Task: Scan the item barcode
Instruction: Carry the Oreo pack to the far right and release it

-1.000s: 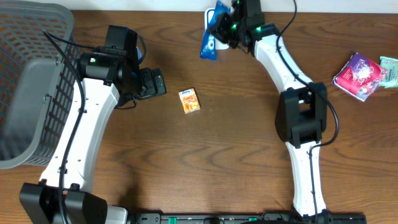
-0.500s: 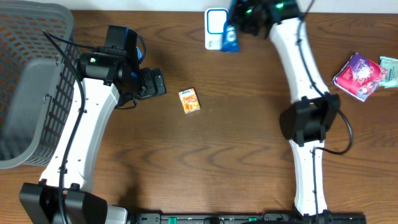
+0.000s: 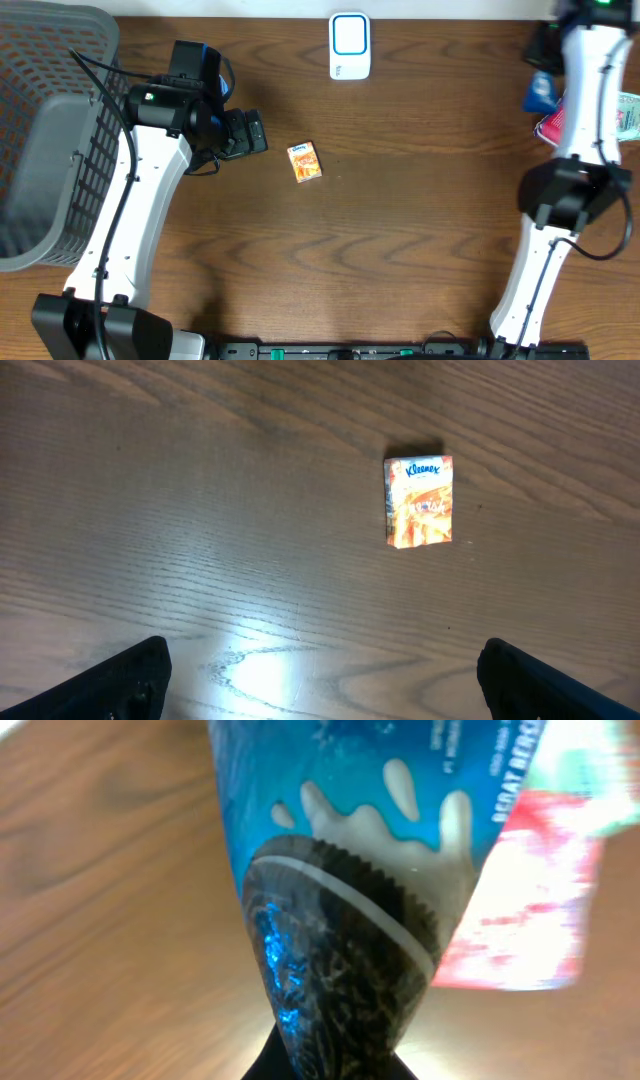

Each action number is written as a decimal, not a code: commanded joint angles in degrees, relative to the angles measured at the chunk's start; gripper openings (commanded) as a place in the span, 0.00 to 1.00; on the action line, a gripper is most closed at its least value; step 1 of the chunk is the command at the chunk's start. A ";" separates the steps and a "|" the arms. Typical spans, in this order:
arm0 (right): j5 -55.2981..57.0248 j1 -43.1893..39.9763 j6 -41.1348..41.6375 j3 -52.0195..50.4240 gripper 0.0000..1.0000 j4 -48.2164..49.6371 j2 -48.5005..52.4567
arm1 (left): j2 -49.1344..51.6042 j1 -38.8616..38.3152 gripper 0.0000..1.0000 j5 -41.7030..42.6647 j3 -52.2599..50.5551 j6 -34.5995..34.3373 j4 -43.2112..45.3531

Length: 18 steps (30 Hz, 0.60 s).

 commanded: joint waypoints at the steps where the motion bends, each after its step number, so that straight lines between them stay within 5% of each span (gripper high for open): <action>1: 4.26 -5.07 -2.95 0.13 0.01 -0.81 -1.44 | 0.24 0.24 0.98 -0.57 0.31 0.35 -0.20; 11: 3.76 -15.41 -4.26 -6.43 0.04 0.31 -1.42 | 0.24 0.24 0.98 -0.57 0.31 0.35 -0.20; 15: 3.87 -16.94 -4.24 -11.17 0.32 2.49 -1.40 | 0.24 0.24 0.98 -0.57 0.31 0.35 -0.17; 18: 3.80 -17.35 -4.17 -13.53 0.42 2.97 -1.40 | 0.24 0.24 0.98 -0.57 0.31 0.35 -0.20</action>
